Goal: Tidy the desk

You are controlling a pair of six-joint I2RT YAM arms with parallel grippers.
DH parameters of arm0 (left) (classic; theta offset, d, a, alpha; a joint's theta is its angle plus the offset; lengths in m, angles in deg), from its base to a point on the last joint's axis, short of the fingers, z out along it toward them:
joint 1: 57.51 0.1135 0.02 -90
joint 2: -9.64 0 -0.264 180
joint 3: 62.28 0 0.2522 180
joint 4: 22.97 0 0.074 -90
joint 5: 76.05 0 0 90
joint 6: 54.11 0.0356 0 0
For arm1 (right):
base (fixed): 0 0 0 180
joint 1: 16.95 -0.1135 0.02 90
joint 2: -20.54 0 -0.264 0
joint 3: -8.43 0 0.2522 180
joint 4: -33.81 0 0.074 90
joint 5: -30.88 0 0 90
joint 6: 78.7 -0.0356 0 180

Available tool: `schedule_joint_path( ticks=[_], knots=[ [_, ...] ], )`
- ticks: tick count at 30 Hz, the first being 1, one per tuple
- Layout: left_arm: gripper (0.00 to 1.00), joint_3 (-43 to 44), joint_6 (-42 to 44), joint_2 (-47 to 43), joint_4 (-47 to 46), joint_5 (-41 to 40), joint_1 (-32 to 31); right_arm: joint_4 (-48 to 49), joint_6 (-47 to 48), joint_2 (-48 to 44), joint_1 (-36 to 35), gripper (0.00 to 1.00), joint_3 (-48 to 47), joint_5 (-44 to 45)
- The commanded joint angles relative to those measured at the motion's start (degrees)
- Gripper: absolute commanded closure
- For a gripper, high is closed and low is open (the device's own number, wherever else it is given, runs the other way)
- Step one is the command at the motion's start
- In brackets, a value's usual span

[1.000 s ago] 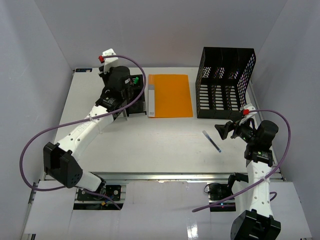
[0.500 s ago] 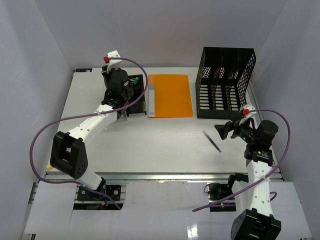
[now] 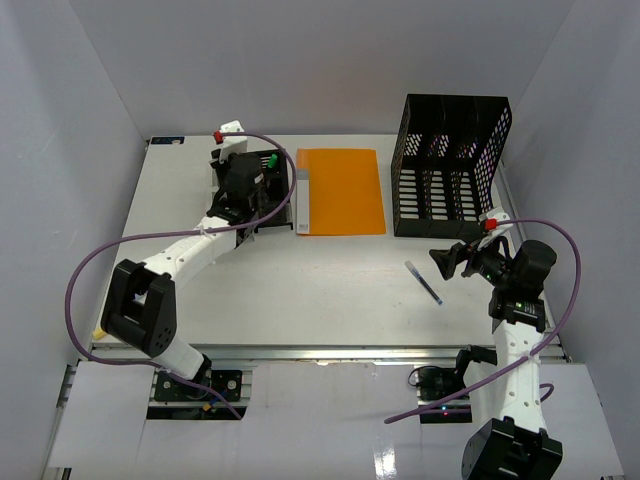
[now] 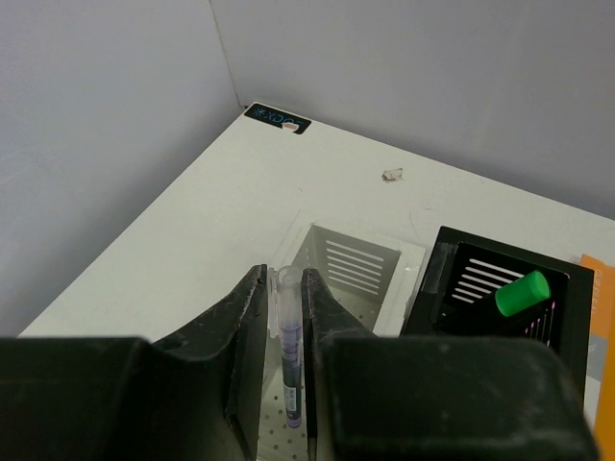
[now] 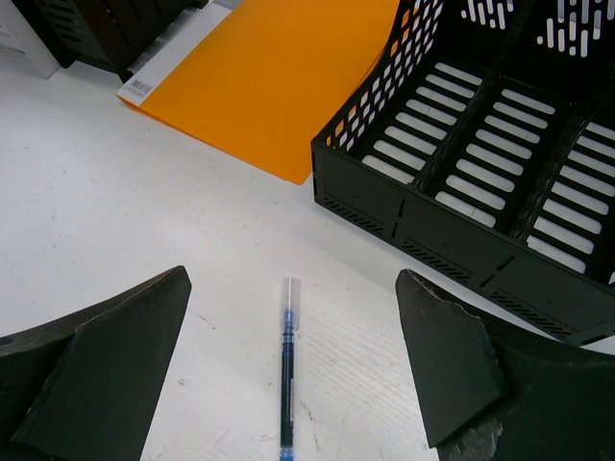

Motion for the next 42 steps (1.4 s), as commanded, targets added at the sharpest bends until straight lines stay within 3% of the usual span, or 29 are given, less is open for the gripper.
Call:
schedule_joint_path(
  ticks=[1, 7, 14, 21, 23, 25, 28, 31, 35, 37, 42],
  knots=[
    [0.83, -0.97, -2.85, -0.36, 1.13, 1.2, 0.51, 2.47, 0.58, 0.1, 0.3, 0.06, 0.03, -0.36],
    [0.75, -2.58, -6.2, -1.46, 4.07, 1.98, 0.58, 2.38, 0.91, 0.34, 0.36, 0.06, 0.03, -0.43],
    [0.44, -3.31, -11.31, -4.18, 9.83, 3.42, 0.75, 1.66, 2.39, 0.34, 0.36, 0.06, 0.13, -1.43],
    [0.28, -1.14, -21.33, -11.17, 24.51, 10.6, 0.84, -6.78, 12.42, 1.66, 0.39, 0.07, -1.91, -6.11],
    [0.24, -1.42, -20.92, -14.95, 27.63, 18.71, 0.84, -11.71, 16.48, 3.69, -0.04, 0.06, -3.29, -7.28],
    [0.21, -3.24, -18.06, -18.98, 29.85, 35.68, 0.84, -18.52, 21.01, 7.79, -3.91, 0.05, -7.99, -4.67],
    [0.13, -8.02, -16.58, -27.1, 30.15, 56.14, 0.84, -28.35, 25.62, 13.44, -12.46, 0.03, -13.59, 9.9],
    [0.08, -13.14, -20.14, -32.7, 28.82, 69.38, 0.84, -30.07, 23.97, 18.5, -23.09, 0.03, -16.28, 23.2],
    [0.07, -23.01, -29.48, -40.55, 25.49, 79.0, 0.84, -28.2, 19.05, 24.77, -29.22, 0.06, -16.04, 33.15],
    [0.07, -27.77, -34.82, -44.54, 23.16, 81.75, 0.84, -26.5, 17.58, 27.66, -30.67, 0.02, -14.91, 37.54],
    [0.06, -36.51, -45.45, -53.11, 17.71, 84.26, 0.77, -23.05, 16.56, 32.23, -31.19, 0.18, -12.12, 43.04]
  ],
)
